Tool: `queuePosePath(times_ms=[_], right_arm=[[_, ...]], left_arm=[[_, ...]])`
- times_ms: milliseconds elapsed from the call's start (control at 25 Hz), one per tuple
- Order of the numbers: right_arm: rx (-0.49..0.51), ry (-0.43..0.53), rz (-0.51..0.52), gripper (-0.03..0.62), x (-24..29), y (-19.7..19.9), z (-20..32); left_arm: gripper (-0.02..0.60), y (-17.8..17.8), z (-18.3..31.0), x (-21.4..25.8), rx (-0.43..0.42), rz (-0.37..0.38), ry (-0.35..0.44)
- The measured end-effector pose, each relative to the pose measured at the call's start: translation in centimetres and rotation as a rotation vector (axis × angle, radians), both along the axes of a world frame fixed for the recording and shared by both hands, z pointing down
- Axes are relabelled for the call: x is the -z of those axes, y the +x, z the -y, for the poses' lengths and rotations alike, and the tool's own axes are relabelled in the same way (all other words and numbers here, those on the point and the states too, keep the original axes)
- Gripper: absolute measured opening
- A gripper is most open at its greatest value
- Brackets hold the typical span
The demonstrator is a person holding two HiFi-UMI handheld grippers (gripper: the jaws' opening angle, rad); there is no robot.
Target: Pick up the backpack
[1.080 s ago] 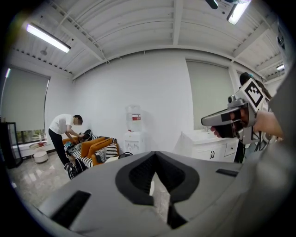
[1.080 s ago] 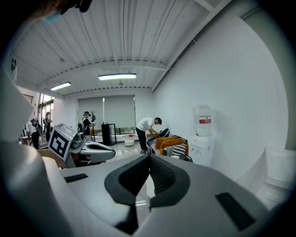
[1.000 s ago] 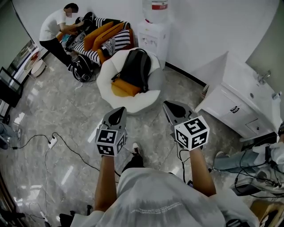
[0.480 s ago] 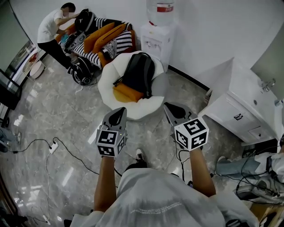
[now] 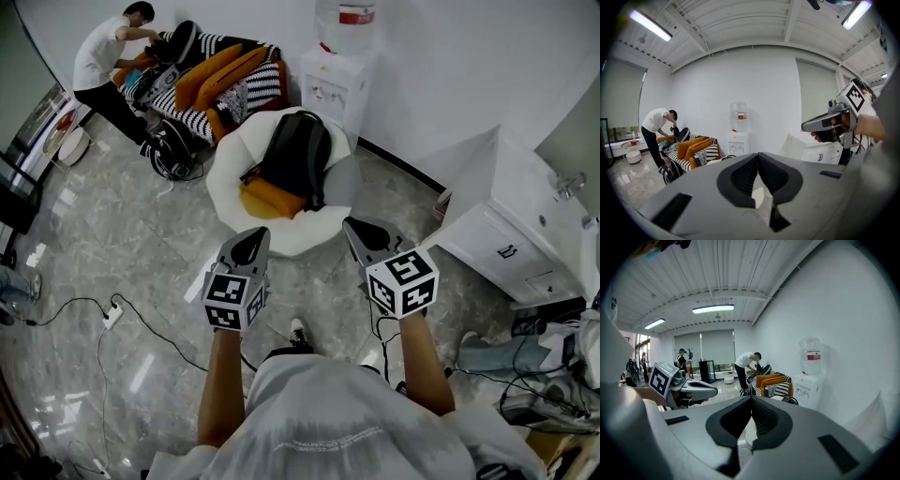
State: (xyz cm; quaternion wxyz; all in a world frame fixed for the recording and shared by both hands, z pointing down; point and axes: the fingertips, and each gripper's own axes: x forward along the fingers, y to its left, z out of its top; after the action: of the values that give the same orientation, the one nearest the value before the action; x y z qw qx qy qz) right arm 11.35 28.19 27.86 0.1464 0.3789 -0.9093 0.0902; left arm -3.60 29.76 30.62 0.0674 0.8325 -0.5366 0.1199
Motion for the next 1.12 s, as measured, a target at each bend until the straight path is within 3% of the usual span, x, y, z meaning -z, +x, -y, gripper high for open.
queuePosePath(times_ms=[440,1120], right_arm=[[-0.009,-0.023,-0.027,0.002,-1.2,-3.1,3.7],[-0.004,-0.051,-0.057,0.002,-2.8,-7.7,6.6]], left_arm=[[0.028,-0.1,3.7,-0.4,-0.125,-0.026,0.005],[0.029,-4.7,7.7,-1.9,-0.128,0.023,-0.037]])
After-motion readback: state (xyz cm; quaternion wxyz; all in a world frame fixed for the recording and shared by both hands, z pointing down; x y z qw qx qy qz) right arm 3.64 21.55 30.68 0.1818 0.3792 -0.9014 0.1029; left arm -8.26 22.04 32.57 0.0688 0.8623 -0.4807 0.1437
